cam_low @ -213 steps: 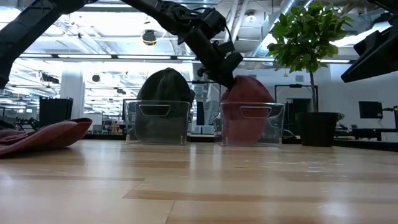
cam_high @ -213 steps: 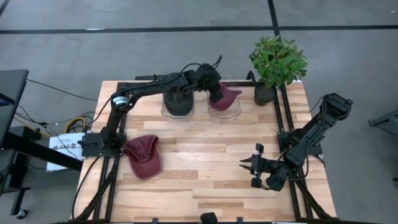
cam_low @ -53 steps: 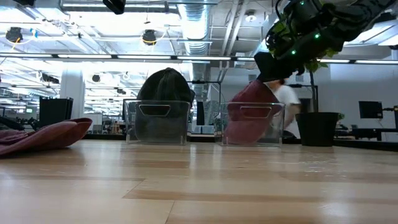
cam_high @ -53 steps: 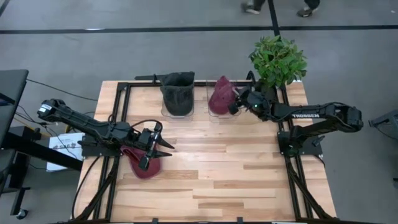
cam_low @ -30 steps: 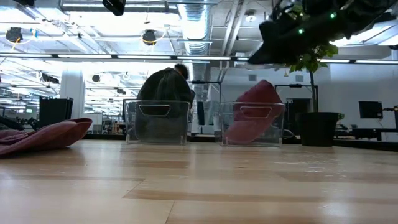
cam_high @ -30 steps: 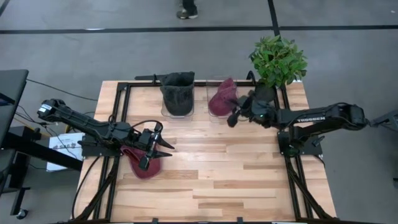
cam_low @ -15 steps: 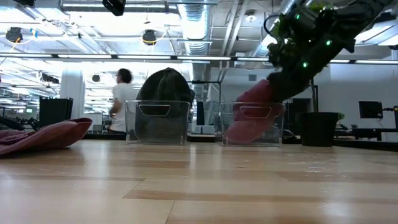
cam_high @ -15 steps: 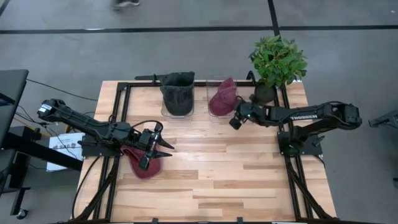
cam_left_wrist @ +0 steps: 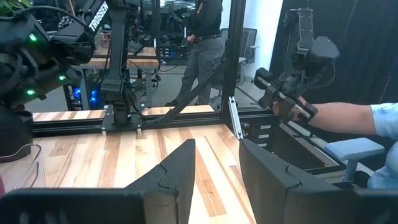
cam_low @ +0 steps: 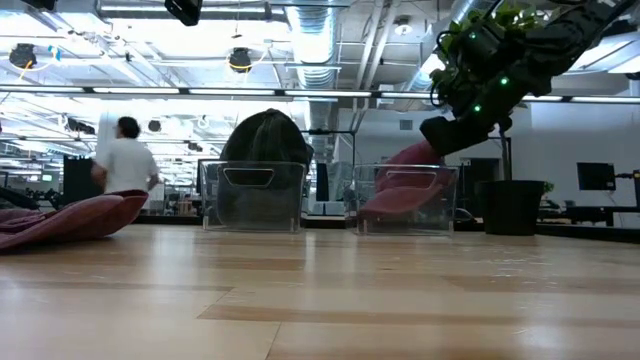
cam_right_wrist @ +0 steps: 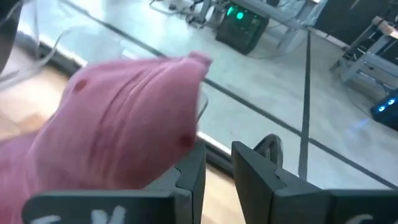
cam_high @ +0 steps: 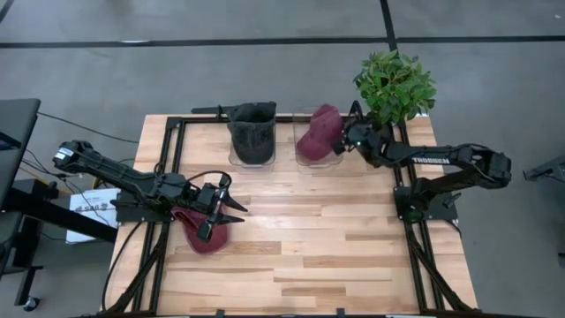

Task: Pick & Place hat
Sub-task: Put the right red cap into the right transparent bin

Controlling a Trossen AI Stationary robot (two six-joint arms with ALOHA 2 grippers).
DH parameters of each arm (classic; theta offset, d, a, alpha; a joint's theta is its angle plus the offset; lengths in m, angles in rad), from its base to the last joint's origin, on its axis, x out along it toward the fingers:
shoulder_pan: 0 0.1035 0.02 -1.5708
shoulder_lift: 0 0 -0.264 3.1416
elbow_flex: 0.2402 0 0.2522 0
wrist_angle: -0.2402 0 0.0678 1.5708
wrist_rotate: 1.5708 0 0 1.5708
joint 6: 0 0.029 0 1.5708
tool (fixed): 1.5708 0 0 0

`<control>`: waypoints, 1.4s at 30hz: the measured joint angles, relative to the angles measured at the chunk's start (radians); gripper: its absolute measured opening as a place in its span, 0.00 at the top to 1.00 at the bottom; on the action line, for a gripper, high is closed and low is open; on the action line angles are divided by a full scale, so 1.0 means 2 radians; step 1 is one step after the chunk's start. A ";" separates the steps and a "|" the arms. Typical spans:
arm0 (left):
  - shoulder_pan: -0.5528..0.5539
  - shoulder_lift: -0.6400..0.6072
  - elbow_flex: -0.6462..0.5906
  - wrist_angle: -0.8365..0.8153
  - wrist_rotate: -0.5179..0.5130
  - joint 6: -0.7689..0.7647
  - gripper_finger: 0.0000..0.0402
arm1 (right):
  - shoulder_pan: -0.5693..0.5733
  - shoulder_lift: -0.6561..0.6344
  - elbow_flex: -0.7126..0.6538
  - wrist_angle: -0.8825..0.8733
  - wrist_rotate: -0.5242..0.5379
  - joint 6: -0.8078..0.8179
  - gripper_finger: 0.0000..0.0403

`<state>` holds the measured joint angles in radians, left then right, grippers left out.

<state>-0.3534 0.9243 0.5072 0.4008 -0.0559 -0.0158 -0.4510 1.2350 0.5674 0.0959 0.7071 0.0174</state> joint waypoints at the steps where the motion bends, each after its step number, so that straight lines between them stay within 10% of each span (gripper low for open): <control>1: 0.000 0.000 0.000 0.000 0.000 0.000 0.70 | -0.001 0.000 0.000 0.006 0.000 0.000 0.83; 33: 0.000 0.000 0.000 -0.006 0.000 0.000 0.70 | 0.020 -0.117 0.000 -0.062 -0.272 -0.026 0.82; 42: 0.000 0.000 0.000 -0.007 0.000 0.000 0.70 | 0.023 -0.136 0.000 -0.071 -0.270 -0.037 0.60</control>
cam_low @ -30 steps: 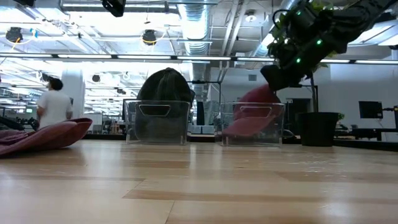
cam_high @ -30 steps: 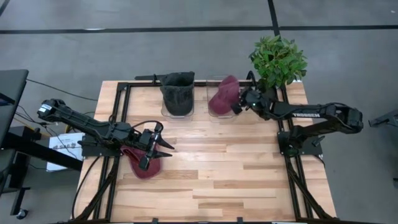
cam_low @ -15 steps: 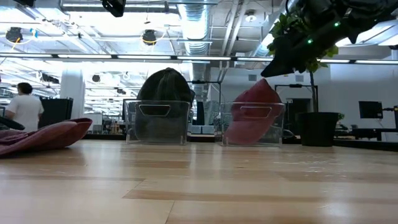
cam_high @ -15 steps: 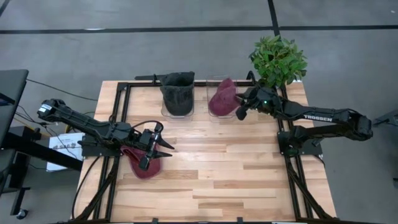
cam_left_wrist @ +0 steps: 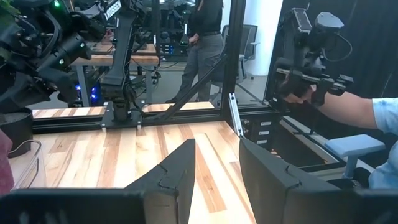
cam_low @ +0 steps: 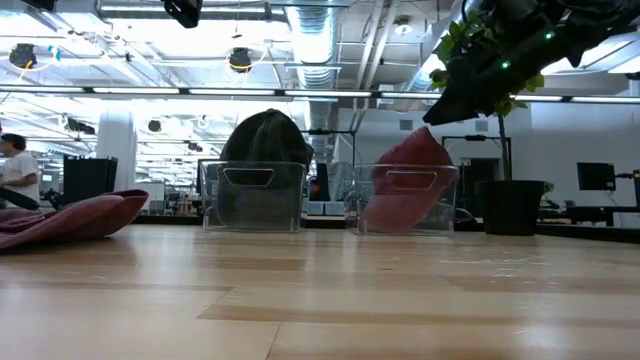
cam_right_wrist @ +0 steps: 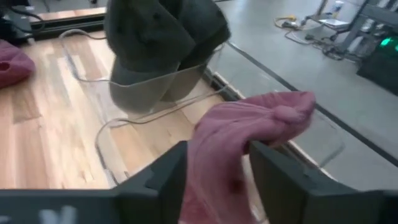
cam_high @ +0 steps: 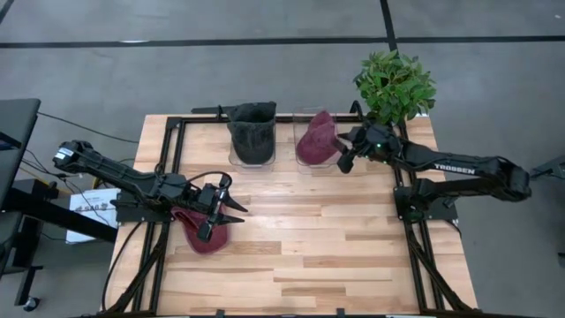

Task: Pick & Place hat
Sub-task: Put the right red cap into the right transparent bin

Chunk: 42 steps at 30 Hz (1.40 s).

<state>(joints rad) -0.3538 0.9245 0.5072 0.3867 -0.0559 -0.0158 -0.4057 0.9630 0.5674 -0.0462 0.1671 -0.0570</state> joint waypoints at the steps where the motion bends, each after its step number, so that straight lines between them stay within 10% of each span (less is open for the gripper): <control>1: 0.000 0.000 0.000 0.000 0.000 0.000 0.70 | 0.000 -0.005 0.000 -0.004 0.008 0.000 0.56; 9: 0.000 0.000 0.000 -0.002 0.000 0.000 0.70 | -0.002 -0.014 0.000 -0.049 0.020 0.004 0.36; 42: 0.000 0.000 0.000 -0.001 0.000 0.000 0.70 | -0.048 0.127 0.000 0.134 -0.041 0.019 0.36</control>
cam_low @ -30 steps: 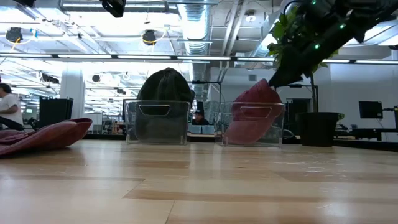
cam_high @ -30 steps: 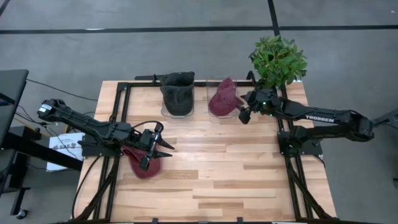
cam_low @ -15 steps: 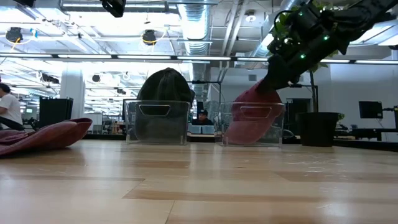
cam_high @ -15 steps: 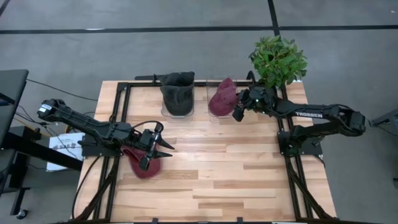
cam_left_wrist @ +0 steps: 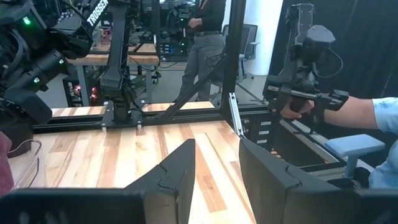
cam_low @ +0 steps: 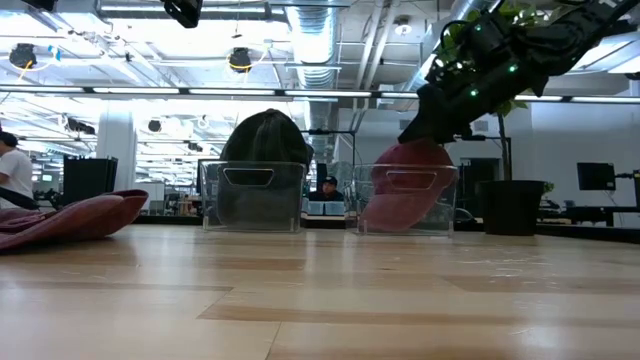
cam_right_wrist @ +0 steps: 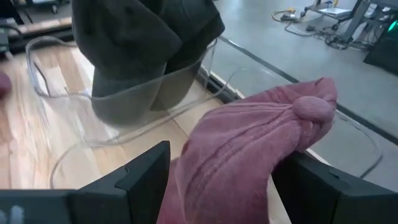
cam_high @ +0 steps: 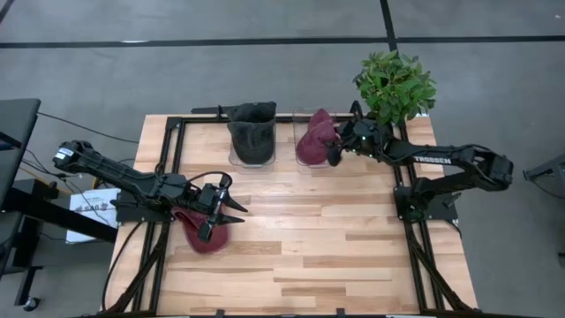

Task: Pick & Place hat
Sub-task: Put the right red cap into the right transparent bin

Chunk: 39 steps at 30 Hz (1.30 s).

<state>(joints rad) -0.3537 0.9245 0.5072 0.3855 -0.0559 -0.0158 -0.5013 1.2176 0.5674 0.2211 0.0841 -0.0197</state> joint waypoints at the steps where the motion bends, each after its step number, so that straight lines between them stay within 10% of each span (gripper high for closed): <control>1: 0.000 0.000 0.000 0.000 0.000 0.000 0.70 | 0.000 0.001 0.000 0.003 0.000 0.006 0.36; 10: 0.000 0.000 0.000 -0.001 0.000 0.000 0.70 | -0.011 -0.001 0.000 0.010 0.026 0.061 0.45; 19: 0.000 0.000 0.000 -0.001 0.000 0.000 0.70 | -0.014 -0.001 0.000 0.019 0.027 0.071 0.96; 29: 0.000 0.000 0.000 -0.001 0.000 0.000 0.70 | 0.030 -0.001 0.000 0.087 0.013 -0.038 0.99; 39: 0.000 0.000 0.000 -0.001 0.000 0.000 0.70 | 0.033 -0.001 0.007 0.071 -0.143 -0.097 1.00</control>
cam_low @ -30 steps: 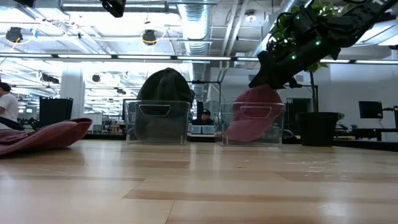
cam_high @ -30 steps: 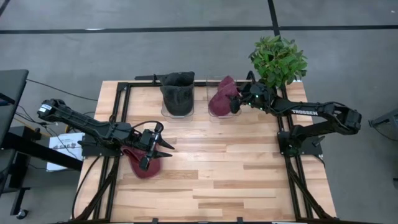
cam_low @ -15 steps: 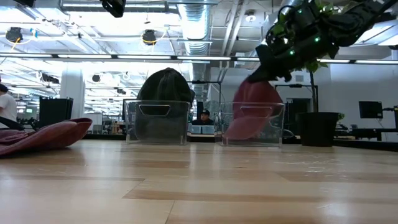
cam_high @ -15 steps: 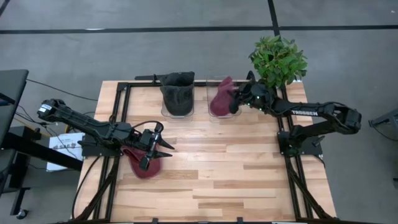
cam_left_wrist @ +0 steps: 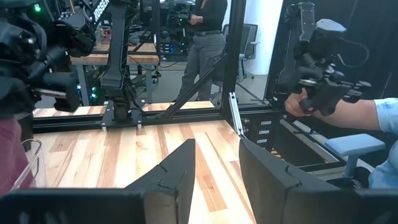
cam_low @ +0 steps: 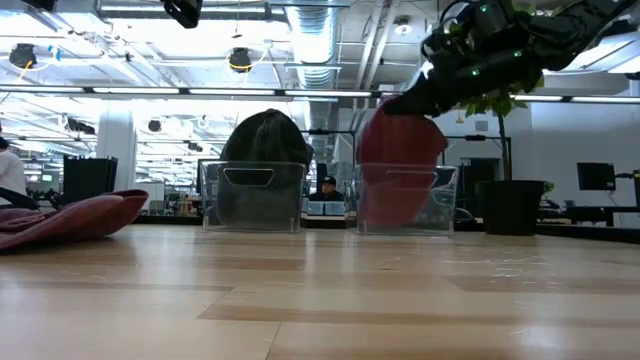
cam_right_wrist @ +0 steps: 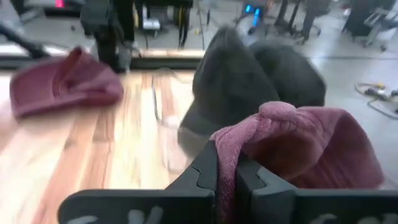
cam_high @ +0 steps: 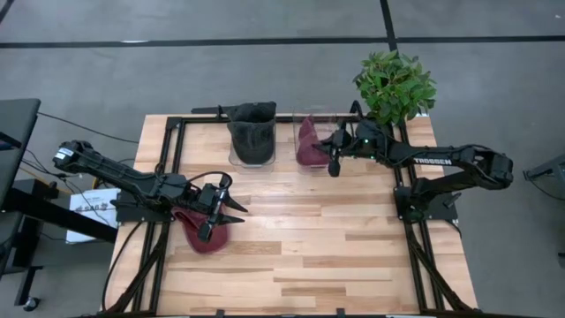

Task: Pick & Place hat
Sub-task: Put the right red cap into the right transparent bin

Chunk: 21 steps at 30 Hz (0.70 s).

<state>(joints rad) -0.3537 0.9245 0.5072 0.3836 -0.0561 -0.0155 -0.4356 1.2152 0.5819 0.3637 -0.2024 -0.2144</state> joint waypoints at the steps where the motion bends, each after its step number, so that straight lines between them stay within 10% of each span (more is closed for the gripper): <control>1: 0.000 0.000 0.000 0.000 0.000 0.000 0.70 | -0.002 0.000 0.000 -0.010 -0.001 -0.006 1.00; 21: 0.001 0.000 0.000 0.002 0.000 0.013 0.70 | 0.045 0.000 0.000 0.006 0.073 -0.144 1.00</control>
<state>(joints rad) -0.3515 0.9245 0.5072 0.3866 -0.0563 0.0096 -0.3446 1.2152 0.5827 0.3758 -0.0567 -0.5022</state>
